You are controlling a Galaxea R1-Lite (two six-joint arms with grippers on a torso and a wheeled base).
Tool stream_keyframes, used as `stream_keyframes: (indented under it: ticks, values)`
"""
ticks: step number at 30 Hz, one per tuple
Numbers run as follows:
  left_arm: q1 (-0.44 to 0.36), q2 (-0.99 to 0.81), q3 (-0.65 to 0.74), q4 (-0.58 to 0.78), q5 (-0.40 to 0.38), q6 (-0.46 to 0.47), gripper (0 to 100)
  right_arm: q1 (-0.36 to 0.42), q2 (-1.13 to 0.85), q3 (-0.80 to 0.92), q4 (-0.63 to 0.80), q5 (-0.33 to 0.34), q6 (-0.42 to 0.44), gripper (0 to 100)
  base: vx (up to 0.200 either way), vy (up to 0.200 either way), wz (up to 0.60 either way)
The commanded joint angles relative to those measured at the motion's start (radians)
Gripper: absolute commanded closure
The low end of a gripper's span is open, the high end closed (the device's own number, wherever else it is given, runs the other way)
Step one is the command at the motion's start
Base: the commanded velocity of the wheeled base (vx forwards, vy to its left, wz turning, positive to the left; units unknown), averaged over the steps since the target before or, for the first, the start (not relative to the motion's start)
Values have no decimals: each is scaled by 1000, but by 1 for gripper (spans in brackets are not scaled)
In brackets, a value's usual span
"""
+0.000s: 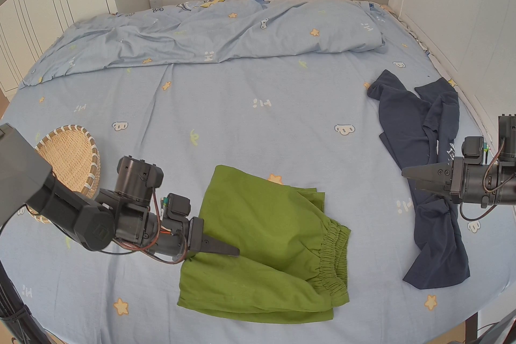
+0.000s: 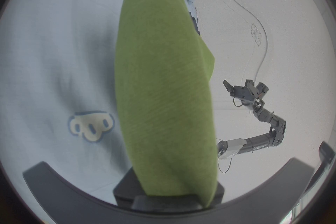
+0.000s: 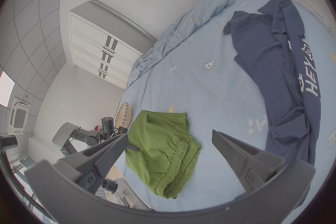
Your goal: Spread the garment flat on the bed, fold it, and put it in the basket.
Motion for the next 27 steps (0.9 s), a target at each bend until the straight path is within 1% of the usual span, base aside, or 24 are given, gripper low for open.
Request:
stream_keyframes:
  ticks: [1,2,6,7,8,11,14,19,26,27]
  values:
    - [79,-123,-138,165,1,3,100,-20,-4,-23,24,5,-1,0,0,0,0]
    - [106,-143,-185,242,3,16,100,-17,-1,-23,26,5,-1,0,0,0,0]
    - [183,-169,-301,437,1,91,100,-17,-2,-25,26,5,1,0,0,0,0]
    - [183,-169,-301,437,1,91,100,-17,-2,-25,26,5,1,0,0,0,0]
    - [215,-170,-347,519,1,137,100,-18,-2,-26,26,5,1,0,0,0,0]
    - [255,-169,-408,627,1,204,100,-18,-2,-26,27,5,1,0,0,200,0]
    - [278,-169,-454,702,1,232,100,-17,-1,-23,27,3,1,0,0,200,0]
    - [284,-170,-477,737,1,236,100,-17,-1,-25,27,3,1,0,0,200,0]
    - [263,-163,-466,740,3,238,100,-18,-1,-25,27,3,1,0,0,200,0]
    - [250,-161,-466,740,4,236,100,-18,-1,-25,27,3,1,0,0,200,0]
